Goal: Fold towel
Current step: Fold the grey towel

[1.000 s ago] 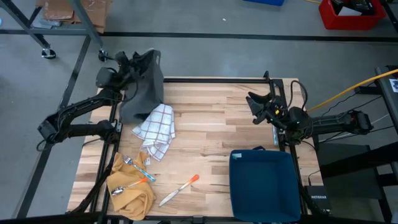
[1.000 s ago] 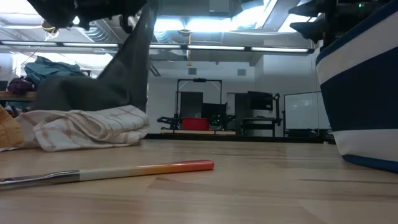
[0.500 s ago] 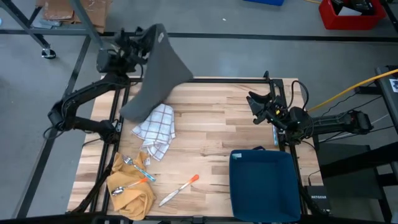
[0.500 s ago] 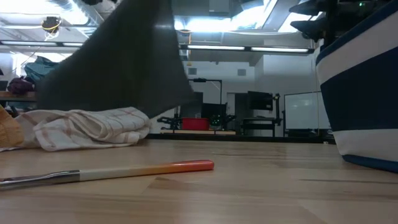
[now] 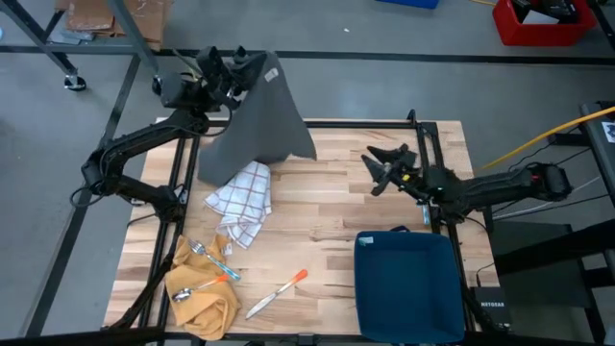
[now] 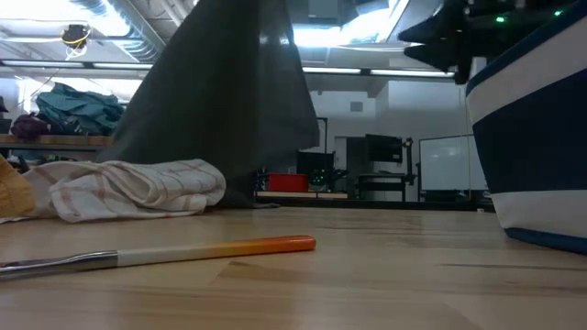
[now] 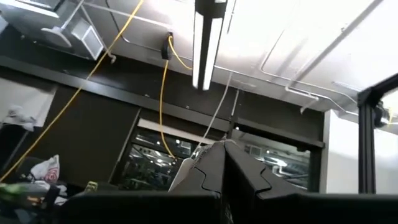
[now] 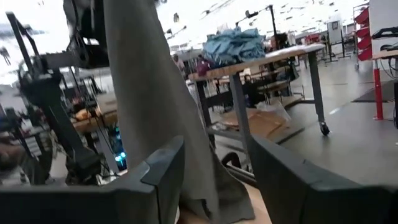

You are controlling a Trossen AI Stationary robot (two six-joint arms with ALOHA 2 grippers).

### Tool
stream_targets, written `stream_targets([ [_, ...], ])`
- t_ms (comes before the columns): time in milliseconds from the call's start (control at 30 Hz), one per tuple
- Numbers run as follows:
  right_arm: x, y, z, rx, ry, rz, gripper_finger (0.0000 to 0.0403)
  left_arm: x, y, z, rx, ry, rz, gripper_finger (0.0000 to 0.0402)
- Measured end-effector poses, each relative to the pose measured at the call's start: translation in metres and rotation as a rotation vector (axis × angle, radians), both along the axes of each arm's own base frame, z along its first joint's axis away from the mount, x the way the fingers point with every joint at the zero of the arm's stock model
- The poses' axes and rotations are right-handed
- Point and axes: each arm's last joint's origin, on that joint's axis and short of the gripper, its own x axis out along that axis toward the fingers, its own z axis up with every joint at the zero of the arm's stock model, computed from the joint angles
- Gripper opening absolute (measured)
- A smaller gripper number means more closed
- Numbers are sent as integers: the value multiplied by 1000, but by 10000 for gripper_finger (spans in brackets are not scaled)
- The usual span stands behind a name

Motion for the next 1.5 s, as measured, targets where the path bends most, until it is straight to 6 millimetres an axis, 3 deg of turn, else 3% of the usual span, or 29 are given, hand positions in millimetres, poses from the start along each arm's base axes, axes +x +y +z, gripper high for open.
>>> stream_targets([
  [400,99,-2,15,25,324,8,184,5,-8,0,21,3,-17,0],
  [667,141,-3,13,81,547,-1,184,5,-9,0,43,19,-44,0],
  [933,150,-6,-1,72,621,-100,184,5,-10,0,75,40,-87,0],
  [1100,148,-19,-4,155,616,-111,184,5,-11,-1,66,46,-126,0],
  [1300,144,-41,-11,334,619,6,184,5,-11,-1,58,46,-134,0],
  [1500,146,-40,-11,376,610,139,184,5,-11,-1,73,46,-120,0],
])
